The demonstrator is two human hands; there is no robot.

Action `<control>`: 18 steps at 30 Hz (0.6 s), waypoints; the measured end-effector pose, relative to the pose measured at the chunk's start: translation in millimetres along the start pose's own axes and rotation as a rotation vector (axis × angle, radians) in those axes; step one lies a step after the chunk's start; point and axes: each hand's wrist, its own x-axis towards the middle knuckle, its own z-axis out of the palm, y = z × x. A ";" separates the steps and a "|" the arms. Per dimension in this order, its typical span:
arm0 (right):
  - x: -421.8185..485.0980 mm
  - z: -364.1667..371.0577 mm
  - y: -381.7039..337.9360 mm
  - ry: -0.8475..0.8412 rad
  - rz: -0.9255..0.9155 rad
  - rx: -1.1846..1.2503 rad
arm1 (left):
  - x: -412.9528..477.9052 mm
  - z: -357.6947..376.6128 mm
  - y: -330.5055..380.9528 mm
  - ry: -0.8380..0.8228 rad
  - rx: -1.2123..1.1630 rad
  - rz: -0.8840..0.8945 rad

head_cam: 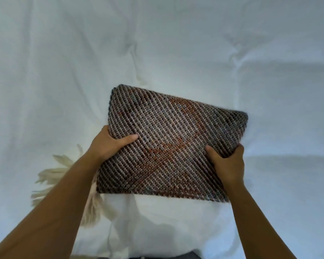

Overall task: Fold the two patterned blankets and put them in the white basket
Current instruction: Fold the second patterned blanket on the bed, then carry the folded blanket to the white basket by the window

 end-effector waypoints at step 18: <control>-215.3 -118.9 81.4 0.412 0.150 0.222 | -168.3 19.5 34.7 -0.238 0.228 0.507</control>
